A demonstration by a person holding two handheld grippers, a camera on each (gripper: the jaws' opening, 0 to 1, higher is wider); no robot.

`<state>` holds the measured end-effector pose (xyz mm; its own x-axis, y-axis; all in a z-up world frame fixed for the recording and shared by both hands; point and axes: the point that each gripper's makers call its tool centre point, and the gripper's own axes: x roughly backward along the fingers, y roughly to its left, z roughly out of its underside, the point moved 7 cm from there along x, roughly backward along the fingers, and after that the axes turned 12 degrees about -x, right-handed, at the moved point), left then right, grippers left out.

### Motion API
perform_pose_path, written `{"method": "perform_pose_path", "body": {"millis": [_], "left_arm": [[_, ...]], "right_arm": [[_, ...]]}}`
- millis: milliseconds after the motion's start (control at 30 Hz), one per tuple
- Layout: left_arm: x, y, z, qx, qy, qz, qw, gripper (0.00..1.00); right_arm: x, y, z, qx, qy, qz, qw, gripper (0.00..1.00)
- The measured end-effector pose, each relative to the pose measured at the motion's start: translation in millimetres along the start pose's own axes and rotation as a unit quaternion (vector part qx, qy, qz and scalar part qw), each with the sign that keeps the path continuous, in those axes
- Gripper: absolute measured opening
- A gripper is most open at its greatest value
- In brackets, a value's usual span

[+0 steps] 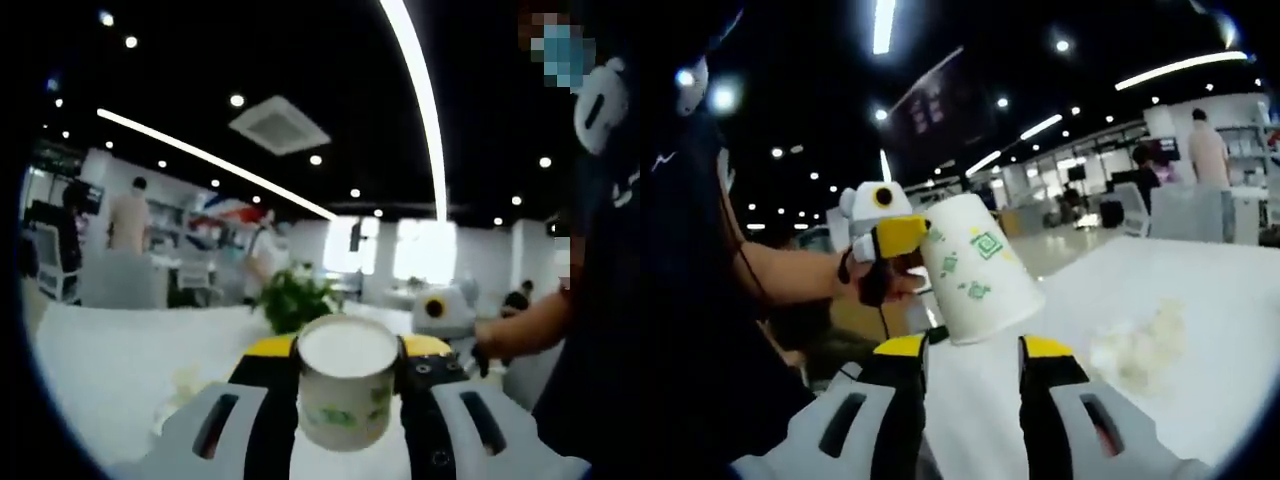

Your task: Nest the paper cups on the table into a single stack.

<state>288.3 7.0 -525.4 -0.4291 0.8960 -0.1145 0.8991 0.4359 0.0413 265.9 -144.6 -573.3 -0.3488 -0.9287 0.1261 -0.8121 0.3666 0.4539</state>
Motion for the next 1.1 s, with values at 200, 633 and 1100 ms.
{"method": "perform_pose_path", "body": {"millis": [200, 633, 1100], "left_arm": [[8.5, 5.1, 4.0, 0.008, 0.011, 0.003, 0.9999, 0.37], [14.3, 2.4, 7.1, 0.025, 0.034, 0.049, 0.9979, 0.37], [23.8, -7.4, 16.3, 0.012, 0.077, 0.1, 0.9919, 0.37]], "right_arm": [[6.9, -3.6, -5.3, -0.003, 0.005, -0.008, 1.0, 0.24], [13.2, 2.8, -18.4, -0.043, -0.01, -0.056, 0.9975, 0.23], [15.0, 18.3, -23.3, -0.034, 0.015, -0.109, 0.9934, 0.14]]}}
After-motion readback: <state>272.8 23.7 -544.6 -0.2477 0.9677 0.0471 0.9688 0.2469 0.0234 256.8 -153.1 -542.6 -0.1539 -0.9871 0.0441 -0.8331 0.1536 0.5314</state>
